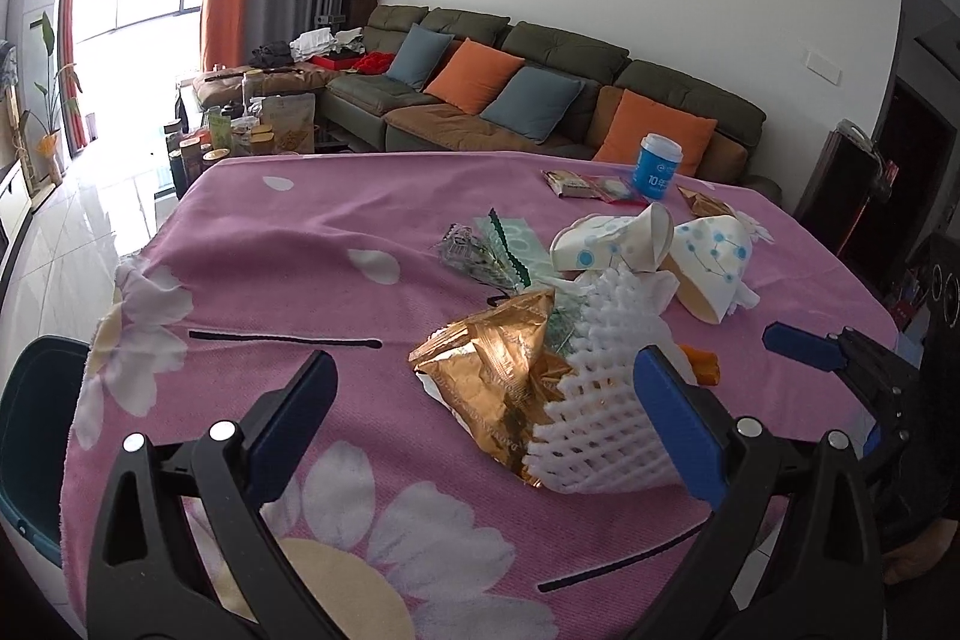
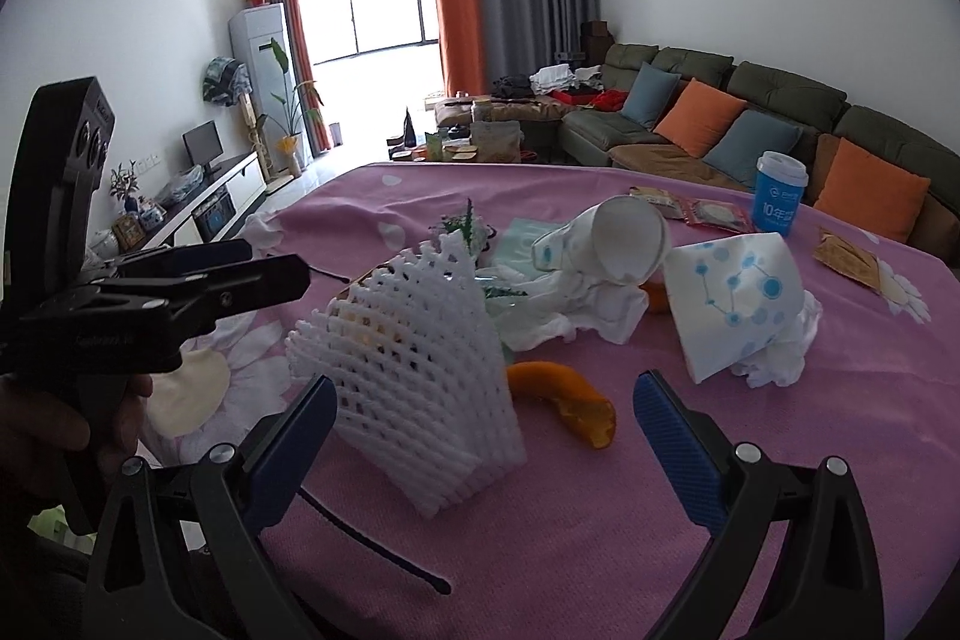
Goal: Collect trash
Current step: 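Move both tools back over the table toward the remaining trash, then grasp a white foam net with the right tool while the left tool grasps a gold foil bag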
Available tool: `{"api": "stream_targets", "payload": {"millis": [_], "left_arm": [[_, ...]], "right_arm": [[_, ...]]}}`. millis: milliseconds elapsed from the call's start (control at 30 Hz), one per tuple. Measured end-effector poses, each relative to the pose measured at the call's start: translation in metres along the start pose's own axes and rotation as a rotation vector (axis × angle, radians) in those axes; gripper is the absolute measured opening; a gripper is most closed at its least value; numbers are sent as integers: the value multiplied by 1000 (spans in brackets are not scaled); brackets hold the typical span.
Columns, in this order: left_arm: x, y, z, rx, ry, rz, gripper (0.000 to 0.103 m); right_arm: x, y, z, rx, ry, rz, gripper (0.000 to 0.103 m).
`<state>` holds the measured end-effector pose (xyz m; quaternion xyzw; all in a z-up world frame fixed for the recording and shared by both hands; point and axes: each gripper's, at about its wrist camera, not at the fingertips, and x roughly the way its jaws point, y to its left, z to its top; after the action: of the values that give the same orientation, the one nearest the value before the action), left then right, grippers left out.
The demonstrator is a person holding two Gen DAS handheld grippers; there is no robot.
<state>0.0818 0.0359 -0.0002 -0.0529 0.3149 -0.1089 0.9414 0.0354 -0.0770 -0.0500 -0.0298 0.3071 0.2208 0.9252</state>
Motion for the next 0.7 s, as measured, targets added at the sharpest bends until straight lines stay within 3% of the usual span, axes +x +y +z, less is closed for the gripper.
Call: {"api": "stream_targets", "payload": {"millis": [367,533,633,700], "left_arm": [[34,1,9,-72,88,-134,97],[49,4,10,-115,120,-174,88],[51,8,13,-137,120,-192,87],[49,11,14,-156,115,-204,87]], "right_arm": [[23,13,-7,-29,92,42,75],[30,14,-10,-27,130,52,41],[28,8,-11,12,134,79,26],[23,2,-10,45,122,101,23]]}}
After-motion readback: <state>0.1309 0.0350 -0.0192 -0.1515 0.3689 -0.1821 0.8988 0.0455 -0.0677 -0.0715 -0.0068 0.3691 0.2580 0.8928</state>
